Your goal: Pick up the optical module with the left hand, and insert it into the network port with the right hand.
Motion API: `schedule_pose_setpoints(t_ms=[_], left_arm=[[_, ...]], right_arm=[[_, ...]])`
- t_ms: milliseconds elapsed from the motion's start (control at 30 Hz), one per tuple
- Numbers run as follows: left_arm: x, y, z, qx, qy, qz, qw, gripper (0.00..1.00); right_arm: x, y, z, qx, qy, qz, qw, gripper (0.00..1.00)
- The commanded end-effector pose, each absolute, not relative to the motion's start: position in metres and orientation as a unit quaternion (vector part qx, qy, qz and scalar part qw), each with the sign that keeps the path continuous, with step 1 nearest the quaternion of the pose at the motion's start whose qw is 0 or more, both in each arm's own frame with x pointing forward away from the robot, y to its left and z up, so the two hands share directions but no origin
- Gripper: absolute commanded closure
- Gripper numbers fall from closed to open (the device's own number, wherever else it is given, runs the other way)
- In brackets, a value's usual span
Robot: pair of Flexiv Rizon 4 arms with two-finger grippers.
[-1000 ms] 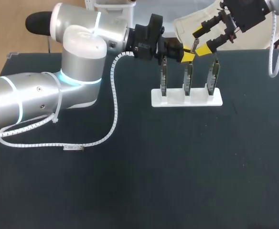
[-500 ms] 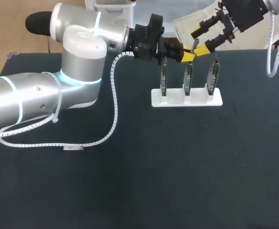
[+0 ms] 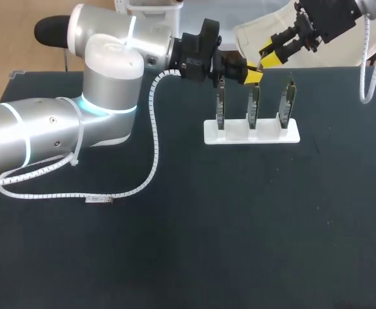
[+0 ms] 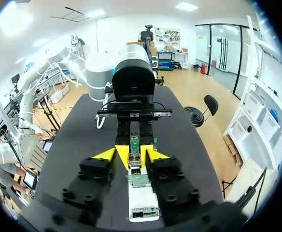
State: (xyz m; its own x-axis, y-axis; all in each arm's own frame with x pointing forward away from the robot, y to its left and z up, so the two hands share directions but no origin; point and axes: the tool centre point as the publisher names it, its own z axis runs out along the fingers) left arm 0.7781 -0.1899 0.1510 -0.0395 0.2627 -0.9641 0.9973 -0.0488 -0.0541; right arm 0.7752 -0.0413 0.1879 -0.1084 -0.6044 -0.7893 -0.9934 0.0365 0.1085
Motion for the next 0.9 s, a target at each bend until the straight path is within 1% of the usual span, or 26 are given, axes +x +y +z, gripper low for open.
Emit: schedule_pose_setpoints(t_ms=[33, 167, 200, 233, 267, 300, 333, 367, 900], left_arm=[[0.7805, -0.1904, 0.1511, 0.565, 0.559, -0.456, 0.401, 1.0], [0.7805, -0.1904, 0.1511, 0.565, 0.559, -0.456, 0.401, 1.0], [0.7805, -0.1904, 0.1511, 0.565, 0.559, -0.456, 0.401, 0.88], [0.7805, -0.1904, 0.1511, 0.565, 0.559, -0.456, 0.401, 0.68], [0.7805, -0.1904, 0.1511, 0.565, 0.559, -0.456, 0.401, 0.65], [0.7805, -0.1904, 0.1511, 0.565, 0.559, -0.456, 0.401, 0.57], [0.7805, -0.1904, 0.1511, 0.565, 0.559, -0.456, 0.401, 0.3], [0.7805, -0.1904, 0.1511, 0.565, 0.559, -0.456, 0.401, 0.0], [0.7805, -0.1904, 0.1511, 0.565, 0.559, -0.456, 0.401, 0.0]], right_arm=[[0.7743, -0.0414, 0.1868, -0.605, 0.661, 0.341, 0.284, 1.0], [0.774, -0.0414, 0.1863, -0.604, 0.661, 0.343, 0.283, 1.0], [0.7739, -0.0415, 0.1862, -0.604, 0.661, 0.342, 0.283, 1.0], [0.7739, -0.0416, 0.1861, -0.604, 0.662, 0.343, 0.283, 1.0], [0.7739, -0.0417, 0.1861, -0.603, 0.662, 0.343, 0.284, 1.0], [0.7738, -0.0418, 0.1861, -0.603, 0.662, 0.343, 0.284, 1.0], [0.7737, -0.0419, 0.186, -0.603, 0.662, 0.343, 0.284, 1.0], [0.7737, -0.042, 0.186, -0.603, 0.662, 0.343, 0.285, 1.0], [0.7743, -0.0433, 0.1863, -0.602, 0.66, 0.345, 0.288, 1.0]])
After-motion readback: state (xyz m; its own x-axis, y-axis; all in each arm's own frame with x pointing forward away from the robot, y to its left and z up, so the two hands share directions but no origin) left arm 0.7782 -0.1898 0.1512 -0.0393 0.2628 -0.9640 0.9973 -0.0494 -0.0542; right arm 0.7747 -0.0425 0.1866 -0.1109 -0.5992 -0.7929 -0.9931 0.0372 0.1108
